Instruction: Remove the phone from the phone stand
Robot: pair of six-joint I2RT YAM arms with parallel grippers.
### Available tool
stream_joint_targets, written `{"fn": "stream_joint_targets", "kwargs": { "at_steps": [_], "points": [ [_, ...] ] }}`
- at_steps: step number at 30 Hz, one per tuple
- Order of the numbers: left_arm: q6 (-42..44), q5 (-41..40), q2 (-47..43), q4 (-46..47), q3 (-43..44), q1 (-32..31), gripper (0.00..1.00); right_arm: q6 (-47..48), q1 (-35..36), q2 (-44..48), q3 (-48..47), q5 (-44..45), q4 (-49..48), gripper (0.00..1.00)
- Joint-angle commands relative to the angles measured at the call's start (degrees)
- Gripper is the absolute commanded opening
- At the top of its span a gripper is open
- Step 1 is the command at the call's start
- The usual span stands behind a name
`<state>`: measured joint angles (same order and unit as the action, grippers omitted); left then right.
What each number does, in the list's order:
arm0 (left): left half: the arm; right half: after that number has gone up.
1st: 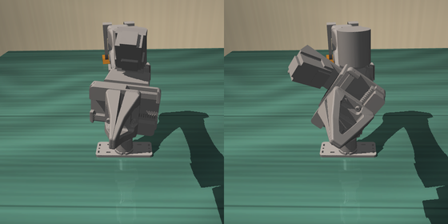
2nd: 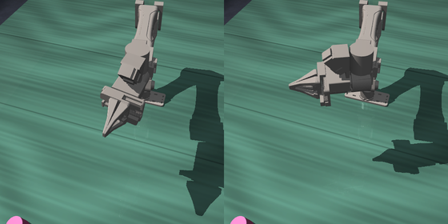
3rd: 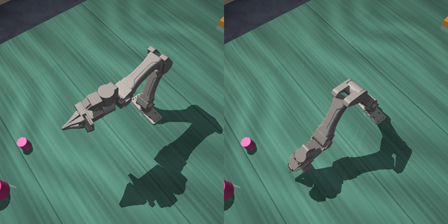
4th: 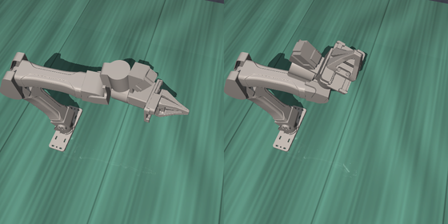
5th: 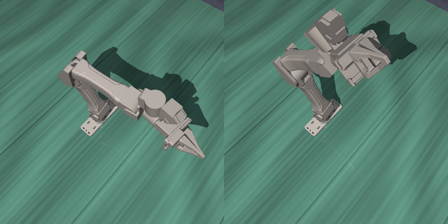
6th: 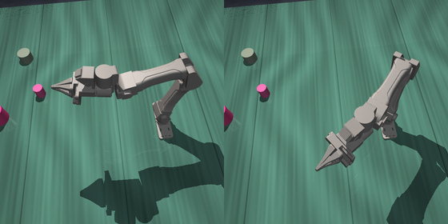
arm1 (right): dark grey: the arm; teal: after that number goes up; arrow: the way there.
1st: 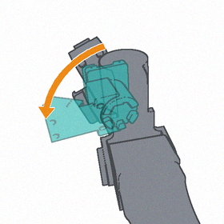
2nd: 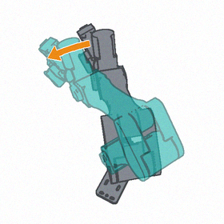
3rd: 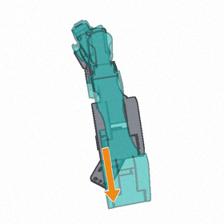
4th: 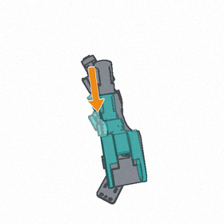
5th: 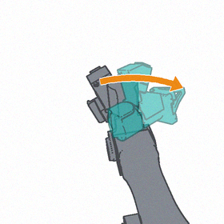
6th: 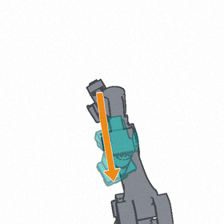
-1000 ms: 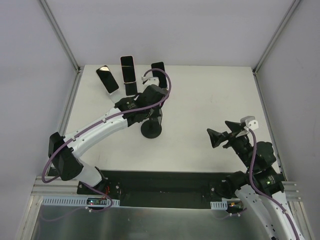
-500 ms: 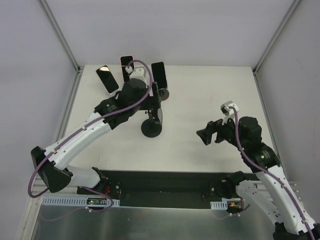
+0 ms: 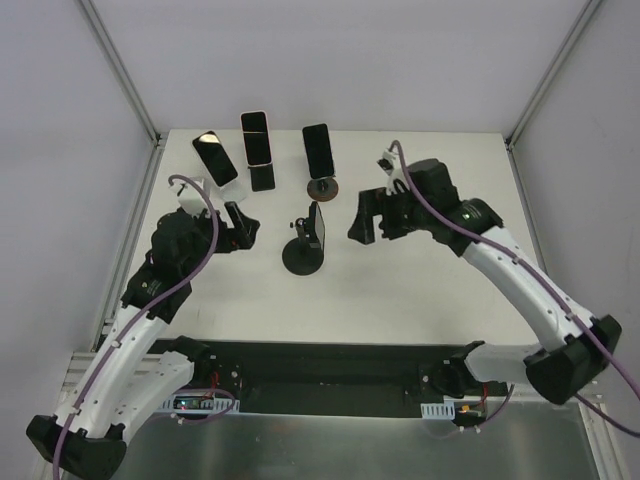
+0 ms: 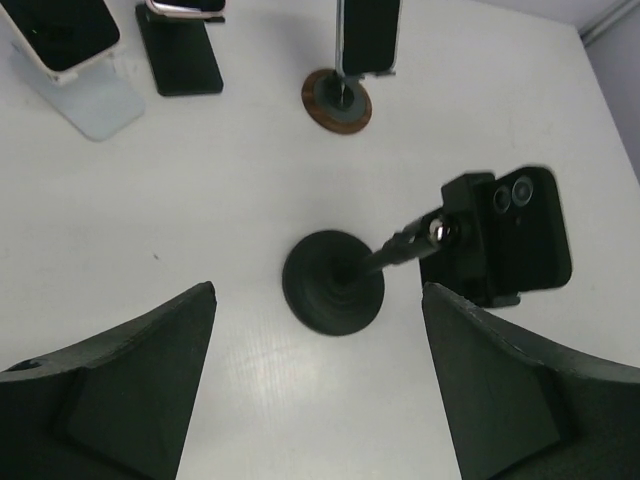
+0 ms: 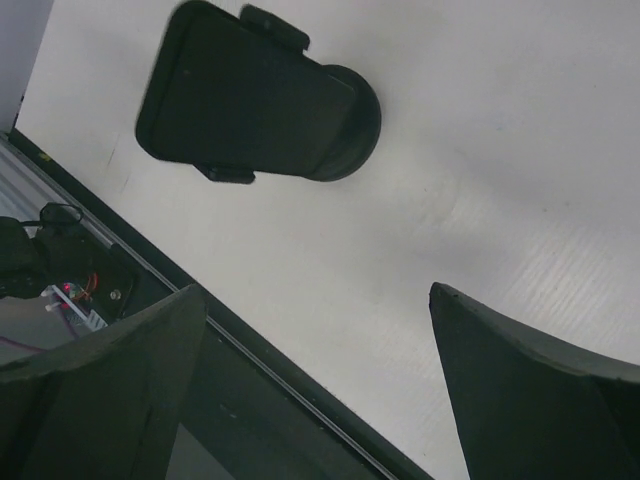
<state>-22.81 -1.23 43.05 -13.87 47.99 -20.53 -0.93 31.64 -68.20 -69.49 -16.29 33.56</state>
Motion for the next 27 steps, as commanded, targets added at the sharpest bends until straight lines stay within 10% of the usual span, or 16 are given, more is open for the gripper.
{"fn": "stream_joint_targets", "kwargs": {
  "at_steps": [1,6,27],
  "points": [
    [5.6,5.5,-6.0,4.3,-8.8,0.3,0.83,-2.7,9.0,-10.0,-14.3,10.4,7.0,0.96],
    [6.8,2.3,-11.5,7.2,-16.6,-2.4,0.85,-1.7,17.2,-17.0,-27.9,27.5,12.6,0.96],
    [9.2,4.1,-8.4,11.0,-16.7,-0.4,0.85,-10.4,23.3,-37.4,-49.5,38.9,26.0,0.99]
  ]
}}
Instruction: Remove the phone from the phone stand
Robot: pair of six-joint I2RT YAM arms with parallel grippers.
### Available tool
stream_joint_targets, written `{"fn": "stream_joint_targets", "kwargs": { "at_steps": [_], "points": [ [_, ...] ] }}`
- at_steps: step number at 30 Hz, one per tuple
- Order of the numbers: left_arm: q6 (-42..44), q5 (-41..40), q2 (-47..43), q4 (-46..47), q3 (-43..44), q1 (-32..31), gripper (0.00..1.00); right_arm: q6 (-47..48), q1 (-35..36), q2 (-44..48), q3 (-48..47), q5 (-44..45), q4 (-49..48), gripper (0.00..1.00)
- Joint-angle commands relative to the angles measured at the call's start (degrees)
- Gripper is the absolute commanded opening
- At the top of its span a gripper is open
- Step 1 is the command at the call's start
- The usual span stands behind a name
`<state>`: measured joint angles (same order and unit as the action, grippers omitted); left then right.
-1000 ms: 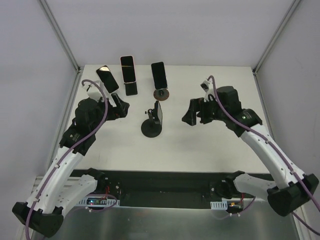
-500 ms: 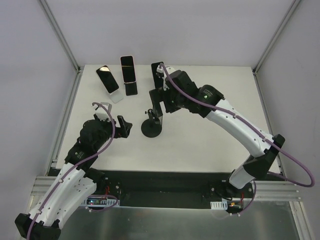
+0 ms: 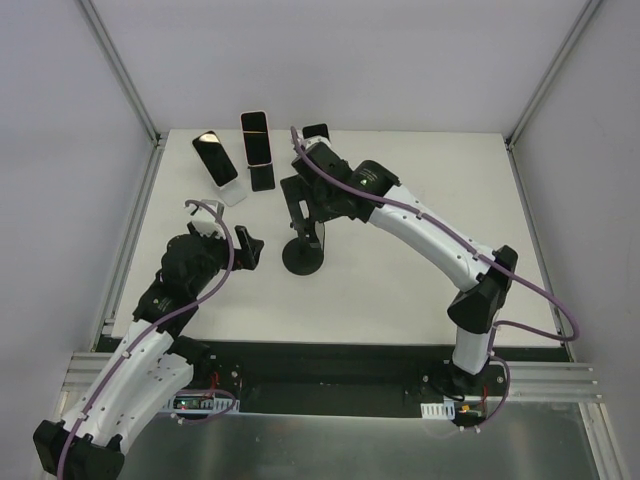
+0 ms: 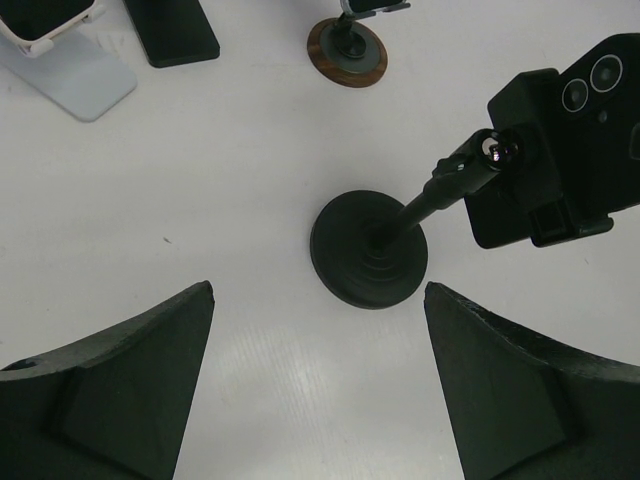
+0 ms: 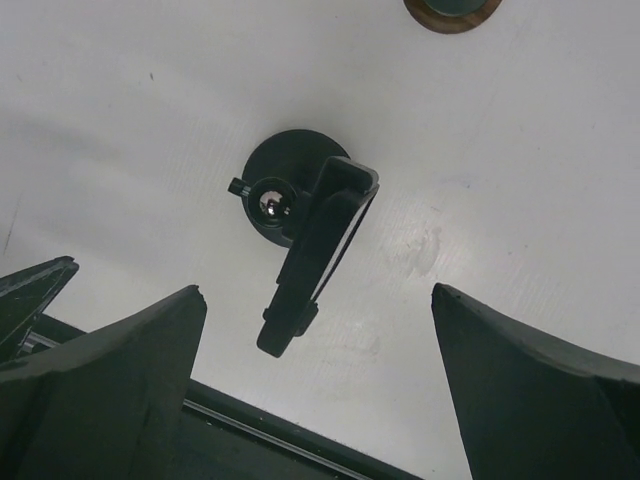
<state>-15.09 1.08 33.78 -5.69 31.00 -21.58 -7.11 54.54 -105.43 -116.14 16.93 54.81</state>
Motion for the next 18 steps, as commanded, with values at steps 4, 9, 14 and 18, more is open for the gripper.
{"fn": "stream_joint_targets", "kwargs": {
  "at_steps": [4,9,14,18],
  "points": [
    [2.3,1.7,1.2,3.0,0.5,0.8,0.85,-6.4,0.6,-1.9,-3.4,5.6,6.0,0.87],
    [2.4,1.3,0.8,3.0,0.2,0.4,0.85,-7.5,1.4,-3.8,-4.5,6.8,6.3,0.65],
    [2.7,1.7,0.1,3.1,0.1,-0.7,0.85,-7.7,1.9,-7.0,-7.6,7.3,7.6,0.61],
    [3.1,1.2,-0.7,3.1,0.0,-0.7,0.85,-6.8,2.0,-8.2,-9.2,7.9,8.3,0.53]
  ]
}}
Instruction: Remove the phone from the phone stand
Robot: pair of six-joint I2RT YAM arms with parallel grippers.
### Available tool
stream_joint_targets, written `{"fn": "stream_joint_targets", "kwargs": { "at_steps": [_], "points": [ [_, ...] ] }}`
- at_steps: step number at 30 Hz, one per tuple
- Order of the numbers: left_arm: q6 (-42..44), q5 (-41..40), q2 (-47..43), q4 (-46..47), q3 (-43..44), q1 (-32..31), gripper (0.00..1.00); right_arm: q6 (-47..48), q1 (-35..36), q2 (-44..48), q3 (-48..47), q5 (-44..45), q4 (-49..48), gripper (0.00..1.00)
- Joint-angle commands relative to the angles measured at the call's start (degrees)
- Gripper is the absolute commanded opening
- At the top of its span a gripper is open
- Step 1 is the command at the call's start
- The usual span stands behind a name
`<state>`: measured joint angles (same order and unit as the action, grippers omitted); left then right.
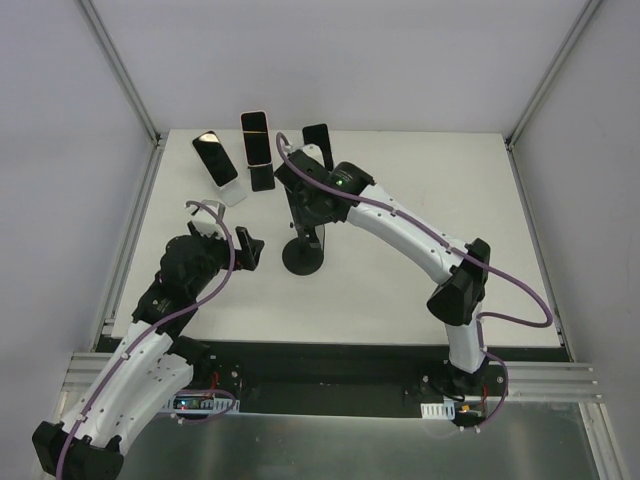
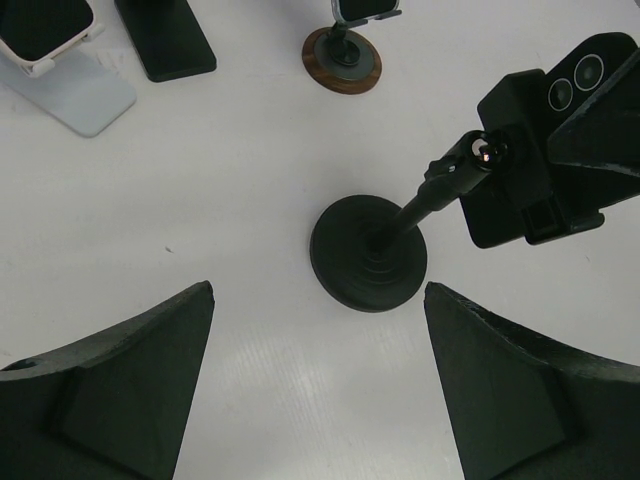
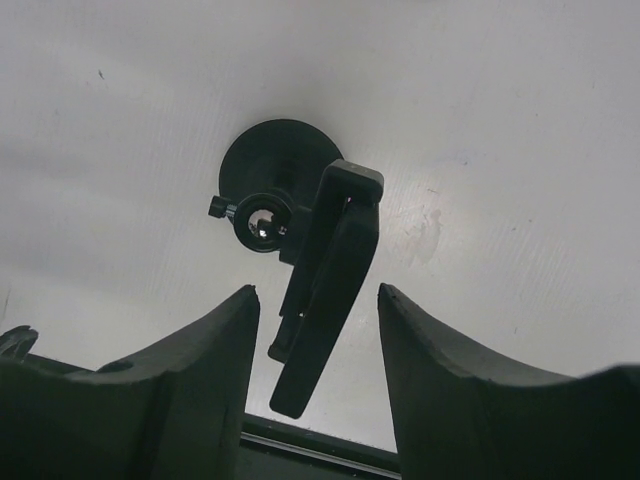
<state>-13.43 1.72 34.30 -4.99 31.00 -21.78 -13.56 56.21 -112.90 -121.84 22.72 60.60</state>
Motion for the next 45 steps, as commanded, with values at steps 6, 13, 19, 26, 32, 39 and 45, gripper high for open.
{"fn": "stream_joint_targets", "kwargs": {
  "at_steps": [6,13,19,26,32,39,45],
  "points": [
    [2.1,3.8,-1.2,2.7,-0.1,-0.5,0.86,2.3,0.2,-0.1,-3.1,2.3,2.9,0.23],
    [7.4,16.9,0.3,8.9,-2.0,-0.5,0.93,11.7,0.2,3.7,1.2,-0.7,0.2,0.05],
    [11.7,23.2,5.9,14.9,-2.2,-0.7,0.99,17.1,-1.4,9.5,9.2,-6.5,-6.0,0.01],
    [15.6,27.3,18.8,29.1,-2.4,-2.6,0.99,23.0,-1.9,13.6,14.3,-9.6,-10.0,0.01],
    [13.9,24.6,27.2,42.4,-3.8,-4.5,0.99,23.6,-2.2,14.8,15.9,-11.4,-11.9,0.01],
    [13.4,25.4,34.5,50.7,-3.4,-5.6,0.88,23.5,-2.8,14.9,16.6,-12.5,-13.0,0.01],
    [12.7,26.3,37.3,51.2,-2.0,-7.1,0.71,23.4,-2.7,15.0,16.6,-13.3,-13.3,0.01]
  ]
}}
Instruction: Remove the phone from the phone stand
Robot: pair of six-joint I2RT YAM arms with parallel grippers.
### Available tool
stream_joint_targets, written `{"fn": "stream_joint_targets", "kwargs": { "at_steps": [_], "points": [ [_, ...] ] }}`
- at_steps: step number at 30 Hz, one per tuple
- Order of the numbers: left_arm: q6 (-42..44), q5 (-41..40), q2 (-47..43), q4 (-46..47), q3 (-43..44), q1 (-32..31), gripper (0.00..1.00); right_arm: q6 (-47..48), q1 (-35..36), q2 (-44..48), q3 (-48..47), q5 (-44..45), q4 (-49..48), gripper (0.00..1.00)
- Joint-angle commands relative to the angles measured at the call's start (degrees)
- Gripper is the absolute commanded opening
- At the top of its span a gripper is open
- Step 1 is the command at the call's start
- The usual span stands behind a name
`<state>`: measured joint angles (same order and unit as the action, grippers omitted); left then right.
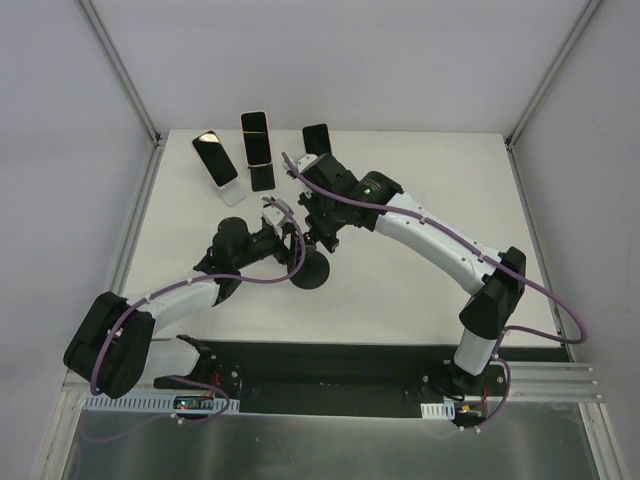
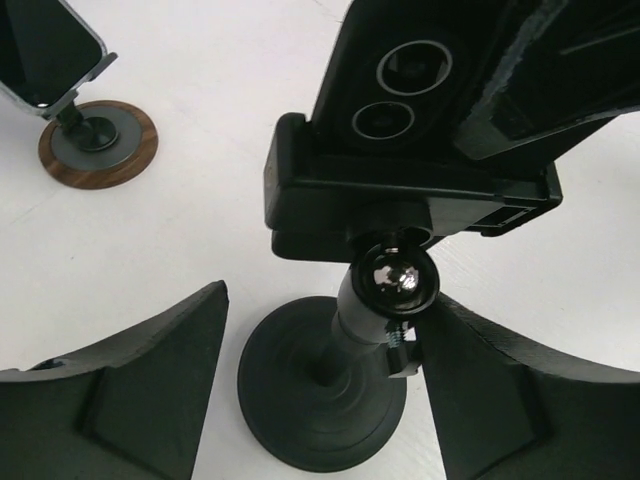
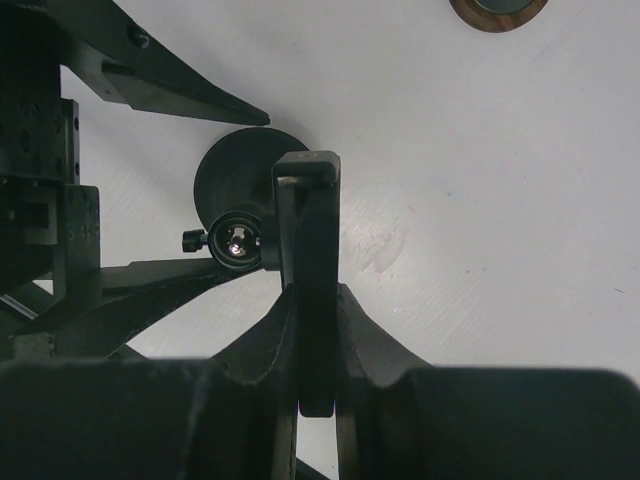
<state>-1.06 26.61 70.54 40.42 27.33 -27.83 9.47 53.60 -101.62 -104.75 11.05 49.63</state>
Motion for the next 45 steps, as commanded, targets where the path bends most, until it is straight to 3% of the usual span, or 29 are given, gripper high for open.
{"fn": "stream_joint_targets", "kwargs": {
  "at_steps": [1,8,14,18,21,26,30,32,33,39,40,41,45],
  "points": [
    [0.4,1.5,1.4,5.8,2.0,-1.1,0.68,0.3,-0.2,3.8,-0.5,-1.8,-2.4,0.01],
    [1.8,2.1,4.1,5.7,3.6,-1.6,0.56,-1.4,-0.1,4.2,1.0,-3.3,-3.2,0.01],
    [2.4,2.5,5.0,5.7,4.1,-1.9,0.36,-2.5,-0.1,4.2,2.3,-3.7,-3.5,0.01],
    [2.6,2.2,5.1,5.7,4.4,-2.7,0.36,-3.1,-0.2,4.2,2.7,-3.8,-3.4,0.01],
    [3.1,1.0,5.5,5.7,4.6,-3.2,0.45,-3.3,-0.2,4.1,2.6,-4.1,-3.1,0.01],
    [3.1,-0.9,5.8,6.5,4.4,-3.5,0.43,-3.4,-0.2,4.0,2.3,-4.0,-2.7,0.01],
    [2.9,-0.5,5.8,6.8,4.4,-3.5,0.22,-3.5,-0.1,4.2,2.3,-3.7,-2.6,0.02],
    [2.8,-0.4,5.7,6.8,4.4,-3.6,0.12,-3.7,-0.1,4.2,2.4,-3.2,-2.6,0.08],
    [2.8,-0.6,5.7,6.8,4.3,-3.8,0.01,-4.5,-0.1,4.3,2.4,-2.6,-2.7,0.12],
    [2.0,-2.2,5.1,7.0,3.3,-5.6,0.0,-7.3,-1.1,8.0,7.5,0.3,-8.9,0.46],
    [1.7,-2.5,4.8,7.1,3.1,-5.7,0.0,-7.8,-1.7,8.7,10.0,-0.6,-10.3,0.6],
    [1.3,-2.8,4.6,7.0,3.1,-5.7,0.0,-7.9,-1.8,9.4,11.2,-1.0,-13.5,0.66],
    [1.1,-3.4,4.2,7.2,2.6,-6.1,0.0,-6.8,-2.1,12.9,17.3,-1.6,-21.0,0.68]
  ]
}}
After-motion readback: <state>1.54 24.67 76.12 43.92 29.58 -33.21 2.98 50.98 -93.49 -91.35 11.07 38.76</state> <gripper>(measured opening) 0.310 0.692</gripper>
